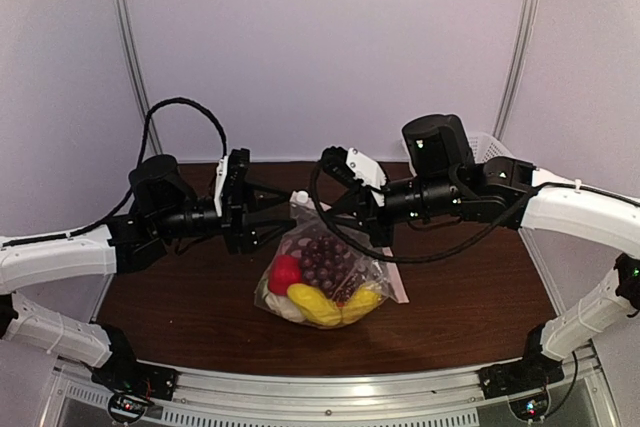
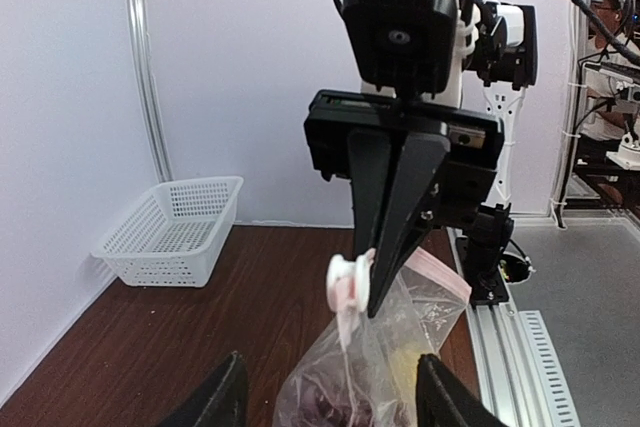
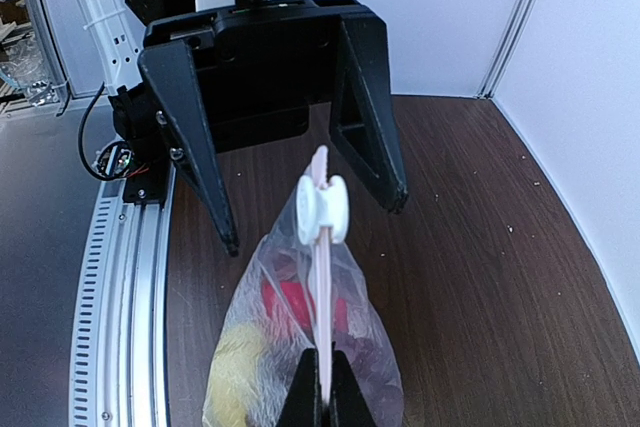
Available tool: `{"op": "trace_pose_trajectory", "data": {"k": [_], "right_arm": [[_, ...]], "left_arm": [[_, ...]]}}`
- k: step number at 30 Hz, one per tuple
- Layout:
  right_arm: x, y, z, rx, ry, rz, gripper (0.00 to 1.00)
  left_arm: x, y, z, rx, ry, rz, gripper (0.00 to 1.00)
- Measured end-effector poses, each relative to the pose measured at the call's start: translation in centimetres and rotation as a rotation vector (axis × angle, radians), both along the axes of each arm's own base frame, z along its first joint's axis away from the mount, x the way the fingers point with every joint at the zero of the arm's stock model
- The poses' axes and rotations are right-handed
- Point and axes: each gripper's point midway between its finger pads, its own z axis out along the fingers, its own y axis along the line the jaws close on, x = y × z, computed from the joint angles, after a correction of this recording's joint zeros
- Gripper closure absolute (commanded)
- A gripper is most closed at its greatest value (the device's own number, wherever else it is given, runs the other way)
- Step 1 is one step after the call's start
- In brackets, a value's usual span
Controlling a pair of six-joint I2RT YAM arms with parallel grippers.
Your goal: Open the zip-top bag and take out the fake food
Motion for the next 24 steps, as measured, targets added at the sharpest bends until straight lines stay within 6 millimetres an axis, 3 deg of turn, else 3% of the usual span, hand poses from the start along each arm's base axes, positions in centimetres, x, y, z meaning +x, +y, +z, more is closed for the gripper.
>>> {"op": "trace_pose_trajectory", "data": {"k": [5, 7, 11, 17, 24], "right_arm": [[-0.1, 0.1, 0.0, 0.002, 0.003, 0.008, 0.98], [-0.1, 0.1, -0.1, 0.004, 0.004, 0.008, 0.79], [-0.1, 0.3, 0.3, 0.024, 0.001, 0.01, 0.54], [-0.3, 0.7, 1.6, 0.077, 0.013, 0.018, 0.51], [-0.3, 2.2, 3.6, 0.144, 0.014, 0.044, 0.57]], "left_arm": [[-0.3, -1.2, 0.1, 0.002, 0.02, -0.048, 1.0], [-0.4, -1.3, 0.0, 0.006, 0.023, -0.055, 1.0], [-0.4, -1.3, -0.2, 0.011, 0.025, -0.057, 1.0], [-0.6, -1.4, -0.5, 0.021, 0.034, -0.062, 1.0], [-0.8, -1.6, -0.7, 0.027, 0.038, -0.068, 1.0]]}}
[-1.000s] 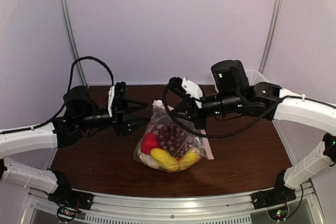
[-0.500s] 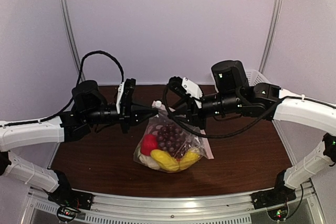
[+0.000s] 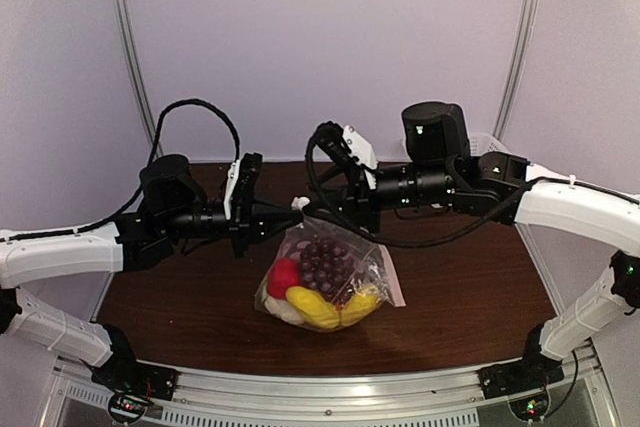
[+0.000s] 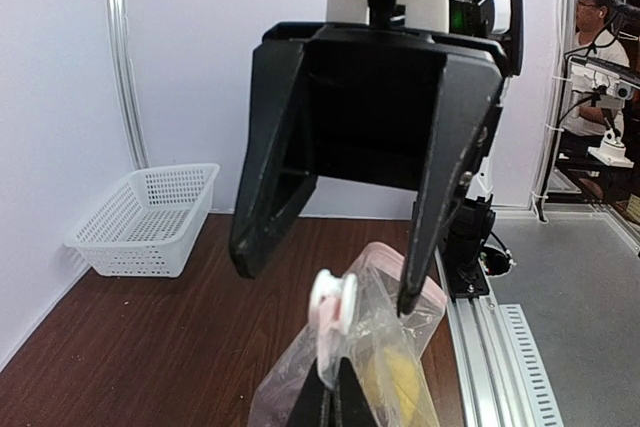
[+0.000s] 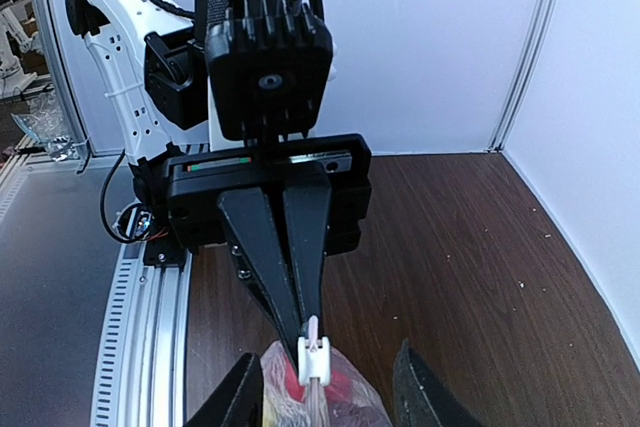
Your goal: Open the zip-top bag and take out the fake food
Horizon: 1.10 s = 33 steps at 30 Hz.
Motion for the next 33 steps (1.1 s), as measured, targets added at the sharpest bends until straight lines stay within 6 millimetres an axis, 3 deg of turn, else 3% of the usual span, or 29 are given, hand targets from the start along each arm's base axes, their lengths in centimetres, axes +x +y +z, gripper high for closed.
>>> {"op": "trace_pose_trajectory", "data": {"k": [5, 10, 15, 25, 33], "right_arm": [[0.1, 0.7, -0.7, -0.001, 0.024, 0.011, 0.63], [0.1, 1.1, -1.5, -0.011, 0.046, 0.018, 0.8], [0.0, 1.3, -1.1, 0.004, 0.05, 0.026, 0.91], [-0.3, 1.4, -1.1, 0.009, 0.048, 0.035, 0.94], [-0.3, 0.9, -2.3, 0.011, 0.041, 0.022, 0.94]], "left_arm": [[0.0, 0.0, -0.1, 0.002, 0.001, 0.0, 1.0], [0.1, 0.0, -0.1, 0.002, -0.001, 0.004, 1.0], [0.2, 0.0, -0.1, 0.002, -0.003, 0.011, 1.0], [0.4, 0.6, 0.1, -0.01, -0.007, 0.055, 1.0], [0.5, 0.9, -0.4, -0.014, 0.02, 0.067, 1.0]]}}
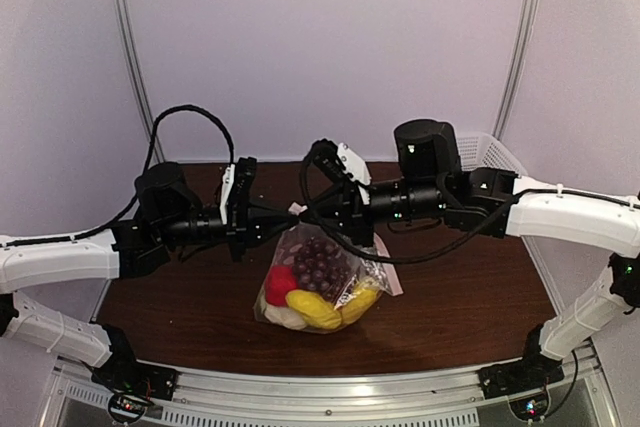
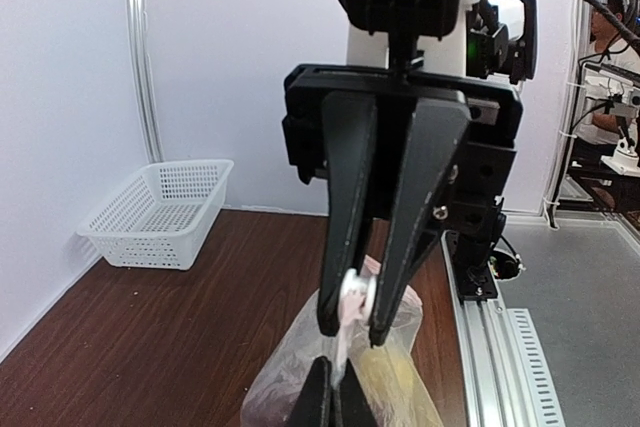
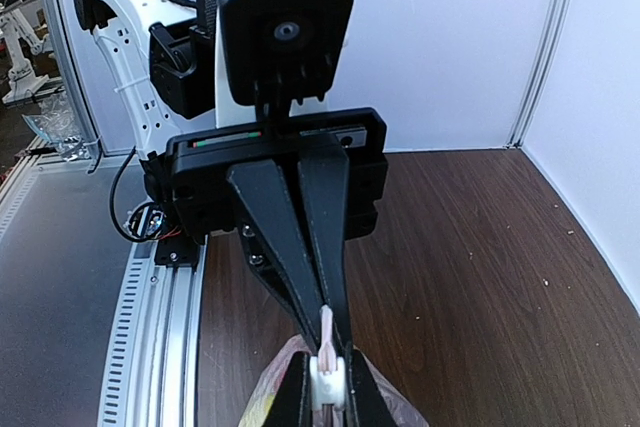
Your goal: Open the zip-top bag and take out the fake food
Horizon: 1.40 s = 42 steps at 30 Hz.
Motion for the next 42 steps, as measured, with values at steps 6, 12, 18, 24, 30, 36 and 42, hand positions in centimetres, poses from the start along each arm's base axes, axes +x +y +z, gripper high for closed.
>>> {"op": "trace_pose_trajectory", "data": {"k": [6, 12, 18, 24, 30, 36, 42], "right_arm": [[0.2, -1.3, -0.9, -0.006, 0.0, -0.027, 0.94], [0.8, -2.7, -1.7, -0.021, 0.007, -0.056, 0.94], [0.9, -3.8, -2.2, -0.035, 0.011, -0.081, 0.93], [0.9, -5.3, -3.1, -0.055, 0.017, -0.117, 0.93], [0.9, -6.6, -4.1, -0.072, 0.031, -0.158, 0.93], [0.6, -7.9, -5.1, -0.079, 0.057, -0.196, 0.93], [0.2, -9.7, -5.7, -0.087, 0.08, -0.237, 0.93]], "left_arm": [[0.1, 0.2, 0.0, -0.014, 0.005, 0.004, 1.0], [0.5, 0.8, 0.1, -0.027, 0.012, 0.021, 1.0], [1.0, 1.5, 0.3, -0.04, 0.019, 0.049, 1.0], [1.9, 2.2, 0.4, -0.047, 0.03, 0.097, 1.0], [3.4, 3.0, 0.5, -0.055, 0.052, 0.162, 1.0], [4.5, 3.7, 0.3, -0.061, 0.079, 0.209, 1.0], [5.6, 4.5, 0.3, -0.068, 0.096, 0.246, 1.0]]}}
